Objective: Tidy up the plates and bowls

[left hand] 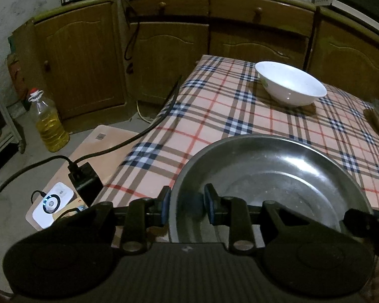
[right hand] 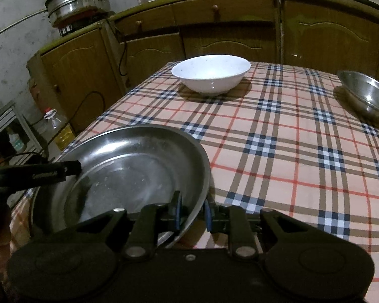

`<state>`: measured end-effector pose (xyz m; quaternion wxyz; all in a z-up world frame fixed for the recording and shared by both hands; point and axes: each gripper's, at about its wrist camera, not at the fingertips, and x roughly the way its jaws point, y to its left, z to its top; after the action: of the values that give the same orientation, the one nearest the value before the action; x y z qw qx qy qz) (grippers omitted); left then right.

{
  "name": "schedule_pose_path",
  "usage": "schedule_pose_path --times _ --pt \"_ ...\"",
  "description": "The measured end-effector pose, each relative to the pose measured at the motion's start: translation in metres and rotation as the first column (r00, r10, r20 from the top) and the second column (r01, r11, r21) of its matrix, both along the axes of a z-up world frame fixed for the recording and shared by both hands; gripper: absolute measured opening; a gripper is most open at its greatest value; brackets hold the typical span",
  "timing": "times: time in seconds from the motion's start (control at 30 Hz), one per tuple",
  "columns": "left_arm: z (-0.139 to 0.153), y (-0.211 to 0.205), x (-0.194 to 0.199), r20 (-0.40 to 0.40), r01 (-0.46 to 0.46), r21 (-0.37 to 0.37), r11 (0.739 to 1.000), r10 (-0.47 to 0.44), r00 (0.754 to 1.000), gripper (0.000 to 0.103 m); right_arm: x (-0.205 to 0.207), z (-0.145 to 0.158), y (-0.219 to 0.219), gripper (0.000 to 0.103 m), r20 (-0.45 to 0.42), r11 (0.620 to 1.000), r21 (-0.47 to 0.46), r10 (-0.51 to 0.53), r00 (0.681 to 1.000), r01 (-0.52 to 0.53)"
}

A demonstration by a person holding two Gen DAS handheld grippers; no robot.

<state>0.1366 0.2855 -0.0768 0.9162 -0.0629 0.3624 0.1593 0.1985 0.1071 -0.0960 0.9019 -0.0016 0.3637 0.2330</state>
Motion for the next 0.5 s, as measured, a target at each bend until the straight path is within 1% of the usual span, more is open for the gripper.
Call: schedule_pose_path --times 0.07,0.17,0.27,0.33,0.43,0.5 --pt "-0.002 0.002 0.000 -0.004 -0.007 -0.009 1.000 0.007 1.000 0.030 0.000 -0.002 -0.001 0.025 -0.011 1.000 0.003 0.002 1.000 -0.002" --pt "-0.001 -0.001 -0.001 0.004 -0.002 0.007 1.000 0.002 1.000 0.030 0.001 -0.005 -0.004 0.026 -0.032 1.000 0.016 -0.013 0.999 0.014" --pt "-0.001 0.001 -0.003 0.003 -0.020 -0.015 1.000 0.020 1.000 0.032 -0.003 0.001 -0.012 0.028 0.003 0.999 0.017 -0.027 1.000 0.027" --pt "0.001 0.002 -0.005 0.005 -0.036 -0.007 0.999 0.036 0.999 0.032 -0.003 0.007 -0.019 0.033 0.017 0.999 0.016 -0.032 0.999 0.031" --pt "0.009 -0.001 -0.011 0.023 -0.047 0.003 0.999 0.047 0.999 0.032 -0.005 0.016 -0.035 0.036 0.029 0.999 0.030 -0.045 0.999 0.045" --pt "0.015 -0.009 -0.015 0.038 -0.036 0.015 0.999 0.035 0.999 0.032 -0.005 0.021 -0.049 0.037 0.037 0.997 0.036 -0.065 0.997 0.064"
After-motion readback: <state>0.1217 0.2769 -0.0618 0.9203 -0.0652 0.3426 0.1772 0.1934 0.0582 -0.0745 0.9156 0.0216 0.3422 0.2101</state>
